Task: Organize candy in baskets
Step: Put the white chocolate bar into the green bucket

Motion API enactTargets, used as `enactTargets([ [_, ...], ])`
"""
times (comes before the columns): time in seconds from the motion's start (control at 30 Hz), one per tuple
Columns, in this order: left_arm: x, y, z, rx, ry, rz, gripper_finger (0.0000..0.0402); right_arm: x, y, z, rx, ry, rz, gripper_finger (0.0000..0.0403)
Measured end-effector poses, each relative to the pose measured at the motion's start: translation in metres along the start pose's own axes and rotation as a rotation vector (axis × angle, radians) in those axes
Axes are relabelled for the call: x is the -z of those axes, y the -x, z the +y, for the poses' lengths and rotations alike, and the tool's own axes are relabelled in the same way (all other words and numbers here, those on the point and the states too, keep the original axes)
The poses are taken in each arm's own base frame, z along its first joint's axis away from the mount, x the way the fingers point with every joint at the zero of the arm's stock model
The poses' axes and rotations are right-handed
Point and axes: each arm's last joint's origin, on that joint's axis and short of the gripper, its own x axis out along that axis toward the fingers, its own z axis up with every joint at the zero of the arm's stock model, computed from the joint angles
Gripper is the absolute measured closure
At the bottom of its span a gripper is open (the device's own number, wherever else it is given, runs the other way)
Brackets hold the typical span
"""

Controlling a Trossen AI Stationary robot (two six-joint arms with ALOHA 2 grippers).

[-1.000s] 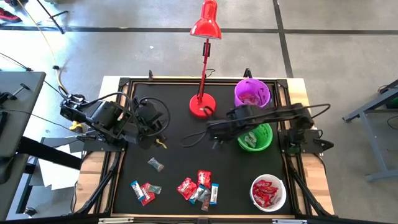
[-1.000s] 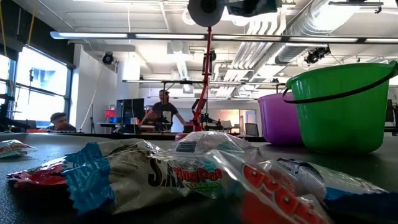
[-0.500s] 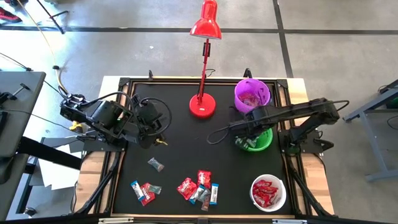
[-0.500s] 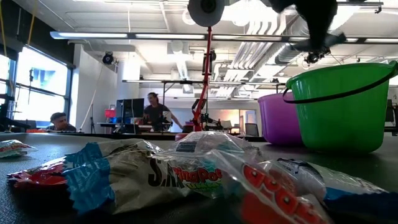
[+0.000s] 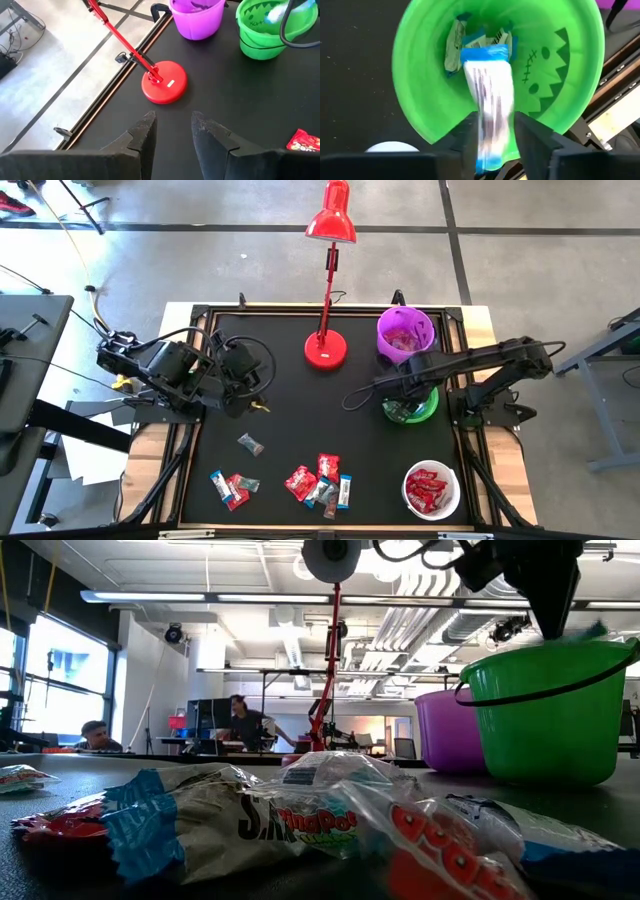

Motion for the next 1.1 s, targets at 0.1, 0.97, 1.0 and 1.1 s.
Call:
enactTargets([
  [0.1,0.0,0.0,0.0,0.0,0.006,0.0,0.0293,0.0,0.005,0.0,-0.018,-0.001,-0.007,0.0254],
  [0.97,0.001,0.0,-0.002,0.048,0.15,0.044,0.0293,0.035,0.17,0.054,-0.96,0.273,-0.586,0.0242],
  [1.0,0.001,0.0,-0.002,0.061,0.146,0.057,0.0293,0.036,0.166,0.059,-0.942,0.285,-0.569,0.0242],
  [1.1,0.002,0.0,-0.004,0.099,0.144,0.093,0.0293,0.034,0.149,0.076,-0.853,0.308,-0.499,0.0242],
])
